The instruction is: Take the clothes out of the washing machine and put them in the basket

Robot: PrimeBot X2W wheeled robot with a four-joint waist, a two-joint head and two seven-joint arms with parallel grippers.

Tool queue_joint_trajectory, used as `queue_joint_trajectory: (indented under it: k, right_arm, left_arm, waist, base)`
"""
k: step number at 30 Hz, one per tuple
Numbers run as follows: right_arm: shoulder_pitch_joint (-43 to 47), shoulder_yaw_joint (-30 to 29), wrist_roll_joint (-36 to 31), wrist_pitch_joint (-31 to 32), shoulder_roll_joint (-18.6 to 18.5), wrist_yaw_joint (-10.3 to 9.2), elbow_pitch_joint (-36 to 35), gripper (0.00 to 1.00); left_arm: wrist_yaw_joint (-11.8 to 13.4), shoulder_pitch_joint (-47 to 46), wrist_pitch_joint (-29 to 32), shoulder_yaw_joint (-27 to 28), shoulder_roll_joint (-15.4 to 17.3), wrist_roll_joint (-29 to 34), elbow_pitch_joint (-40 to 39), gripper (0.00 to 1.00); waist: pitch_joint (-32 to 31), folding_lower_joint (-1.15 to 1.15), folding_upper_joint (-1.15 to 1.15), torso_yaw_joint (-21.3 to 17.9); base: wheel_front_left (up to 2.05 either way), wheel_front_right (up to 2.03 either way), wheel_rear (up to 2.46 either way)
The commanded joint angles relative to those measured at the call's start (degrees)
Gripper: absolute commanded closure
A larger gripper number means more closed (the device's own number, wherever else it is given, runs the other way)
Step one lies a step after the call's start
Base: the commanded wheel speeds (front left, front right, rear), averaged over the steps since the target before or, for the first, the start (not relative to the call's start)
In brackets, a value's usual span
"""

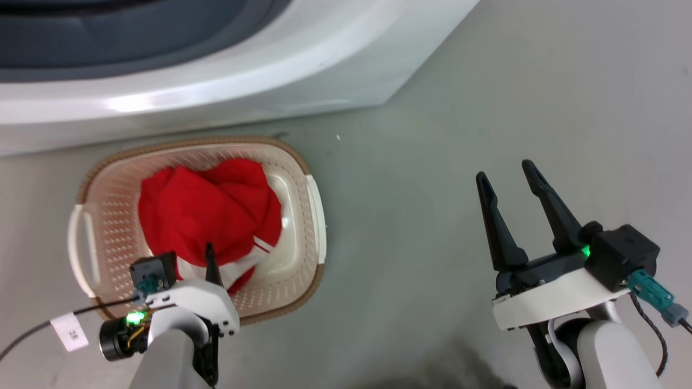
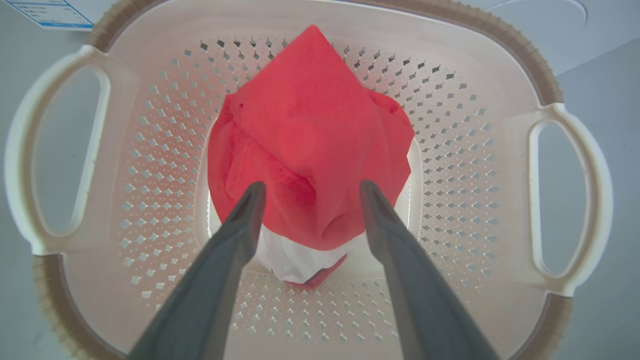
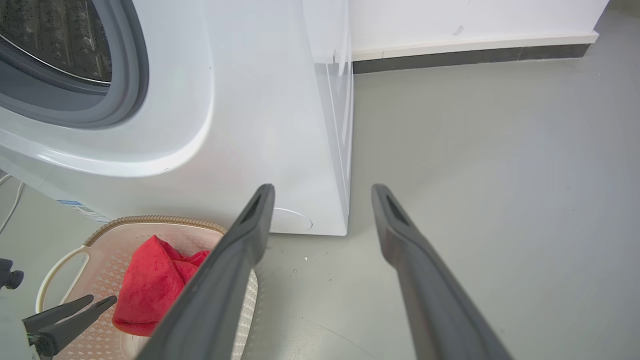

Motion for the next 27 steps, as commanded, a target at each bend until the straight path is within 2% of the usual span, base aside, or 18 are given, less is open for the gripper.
queue_joint_trajectory:
  k: [1, 5, 12, 15, 27]
  right_arm:
    - [1.49, -0.58, -0.59, 0.31, 0.1, -0.04, -0.21, 0.0]
    - [3.43, -1.95, -1.69, 1.23, 0.08, -0.04, -1.2, 0.0]
    - [7.21, -4.44, -3.07, 3.53, 0.1, -0.04, -2.86, 0.0]
    - [10.0, -5.73, -4.34, 5.11, 0.09, -0.04, -4.47, 0.0]
    - [14.41, -8.78, -6.87, 6.79, 0.1, -0.04, -7.61, 0.0]
  left_arm:
    - [-0.51, 1.85, -0.15, -0.67, -0.22, -0.37, -0.47, 0.0]
    - [-0.98, 5.29, -0.15, -2.84, -0.28, -2.89, -1.97, 0.0]
    - [0.67, 9.8, -0.15, -6.41, -0.27, -6.77, -6.35, 0.0]
    - [1.63, 12.51, -0.15, -8.26, -0.3, -6.07, -12.0, 0.0]
    - [1.75, 14.58, -0.15, -12.91, -0.27, -1.69, -27.81, 0.0]
  waist:
    - [-6.75, -0.01, 0.0, 2.42]
    - [-13.31, -0.01, 0.0, 3.89]
    - [-21.03, -0.01, 0.0, 5.96]
    - [-25.62, -0.01, 0.0, 6.98]
    - [-33.06, -0.01, 0.0, 9.38]
  base:
    - [0.0, 0.0, 0.0]
    - [0.0, 0.0, 0.0]
    - [0.0, 0.0, 0.0]
    - [0.0, 0.0, 0.0]
    - [0.0, 0.0, 0.0]
